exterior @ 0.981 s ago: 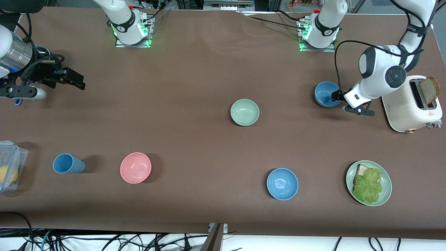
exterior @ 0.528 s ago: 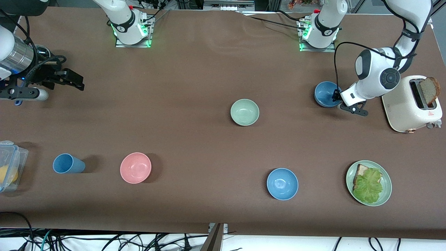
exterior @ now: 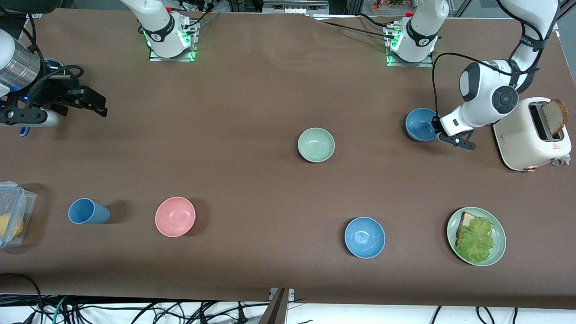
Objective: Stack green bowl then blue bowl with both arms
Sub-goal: 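Grasp the light blue bowl's rim with the left gripper and lift, then carry the blue bowl with the left gripper over the green bowl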
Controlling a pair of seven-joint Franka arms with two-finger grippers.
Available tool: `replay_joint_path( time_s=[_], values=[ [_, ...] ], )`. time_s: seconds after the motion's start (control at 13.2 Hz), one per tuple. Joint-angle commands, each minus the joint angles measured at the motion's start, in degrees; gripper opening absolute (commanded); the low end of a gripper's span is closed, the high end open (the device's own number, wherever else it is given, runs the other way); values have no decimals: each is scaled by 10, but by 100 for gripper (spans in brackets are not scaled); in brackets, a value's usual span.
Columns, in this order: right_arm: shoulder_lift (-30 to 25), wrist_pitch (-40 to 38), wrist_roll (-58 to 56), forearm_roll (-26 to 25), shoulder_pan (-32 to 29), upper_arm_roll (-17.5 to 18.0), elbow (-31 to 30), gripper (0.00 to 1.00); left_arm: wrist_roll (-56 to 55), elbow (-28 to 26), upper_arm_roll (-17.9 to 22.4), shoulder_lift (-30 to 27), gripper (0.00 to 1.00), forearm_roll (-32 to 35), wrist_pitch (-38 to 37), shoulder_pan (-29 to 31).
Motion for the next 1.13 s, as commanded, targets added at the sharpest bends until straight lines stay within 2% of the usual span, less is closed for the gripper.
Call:
replay_joint_path(
  time_s=[0.0, 0.08, 0.23, 0.38, 0.53, 0.75, 0.91, 1.06],
  values=[
    [2, 1, 6, -8, 3, 0, 6, 100, 1, 23, -40, -60, 0, -2, -82, 2],
    [2, 1, 6, -8, 3, 0, 6, 100, -3, 51, -54, -71, 0, -4, -127, 2],
    [2, 1, 6, -8, 3, 0, 6, 100, -3, 136, -72, -67, 0, -60, -244, 1],
    [1, 1, 6, -5, 3, 0, 6, 100, -28, 248, -98, -49, 0, -76, -355, -1],
    [1, 1, 6, -5, 3, 0, 6, 100, -102, 371, -140, -7, 0, -77, -446, -3],
    [1, 0, 6, -4, 3, 1, 6, 100, -195, 457, -193, 50, 0, -77, -463, -14],
    [1, 0, 6, -5, 3, 1, 6, 100, -275, 508, -195, 112, 0, -75, -450, -65],
    [1, 0, 6, -4, 3, 1, 6, 100, -318, 514, -195, 147, 0, -70, -388, -113]
  ],
)
